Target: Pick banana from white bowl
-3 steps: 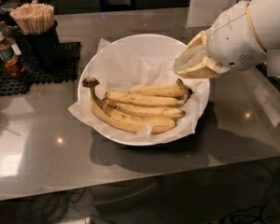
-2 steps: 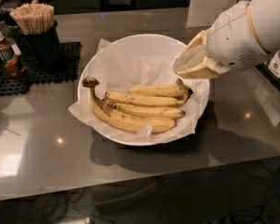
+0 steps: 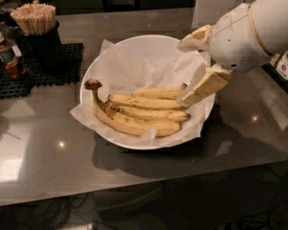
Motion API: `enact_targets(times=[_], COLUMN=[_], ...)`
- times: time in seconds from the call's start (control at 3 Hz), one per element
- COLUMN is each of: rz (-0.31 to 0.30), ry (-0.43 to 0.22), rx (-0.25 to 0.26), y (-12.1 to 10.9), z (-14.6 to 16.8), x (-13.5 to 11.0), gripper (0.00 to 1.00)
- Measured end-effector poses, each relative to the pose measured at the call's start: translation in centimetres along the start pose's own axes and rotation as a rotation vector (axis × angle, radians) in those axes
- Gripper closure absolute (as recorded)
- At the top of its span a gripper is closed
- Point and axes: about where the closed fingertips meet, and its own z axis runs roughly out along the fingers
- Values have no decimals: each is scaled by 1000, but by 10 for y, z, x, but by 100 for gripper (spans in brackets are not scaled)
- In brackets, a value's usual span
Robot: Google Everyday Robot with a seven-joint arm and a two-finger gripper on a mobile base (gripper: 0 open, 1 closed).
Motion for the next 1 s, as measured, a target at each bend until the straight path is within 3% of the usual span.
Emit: enact_targets(times=[1.0], rz=[30], ry=[-45], rx=[-28], y=[5], z=[11], x=[2], gripper=[31])
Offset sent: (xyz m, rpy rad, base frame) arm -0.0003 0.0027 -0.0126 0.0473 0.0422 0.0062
